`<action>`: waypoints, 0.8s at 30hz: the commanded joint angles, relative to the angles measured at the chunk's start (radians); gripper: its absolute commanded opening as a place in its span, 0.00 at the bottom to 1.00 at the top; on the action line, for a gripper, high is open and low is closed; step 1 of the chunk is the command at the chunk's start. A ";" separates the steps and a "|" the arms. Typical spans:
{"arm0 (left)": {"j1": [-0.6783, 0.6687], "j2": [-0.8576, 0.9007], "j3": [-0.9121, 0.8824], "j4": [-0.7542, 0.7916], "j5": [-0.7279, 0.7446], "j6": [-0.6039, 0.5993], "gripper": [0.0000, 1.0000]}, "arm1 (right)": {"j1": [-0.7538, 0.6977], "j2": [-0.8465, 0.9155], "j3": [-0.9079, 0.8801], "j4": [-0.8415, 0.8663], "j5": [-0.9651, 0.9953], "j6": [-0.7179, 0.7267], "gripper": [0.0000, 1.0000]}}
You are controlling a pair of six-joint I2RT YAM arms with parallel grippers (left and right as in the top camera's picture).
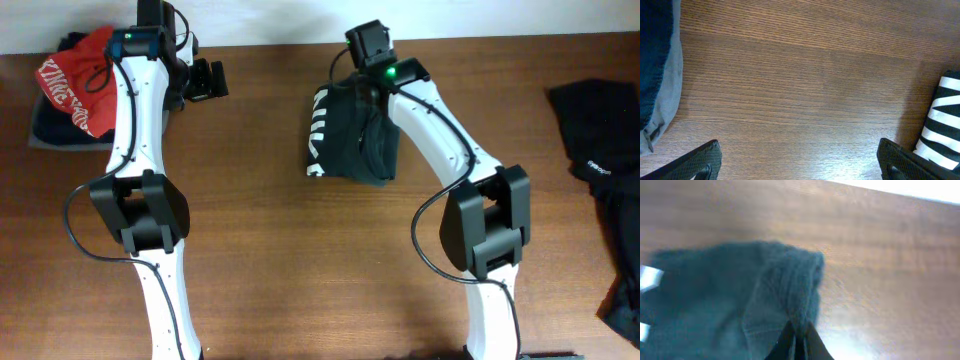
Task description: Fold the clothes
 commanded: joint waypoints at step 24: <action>0.000 0.005 0.014 -0.005 0.000 0.005 0.99 | -0.099 -0.024 0.024 -0.244 -0.120 0.095 0.88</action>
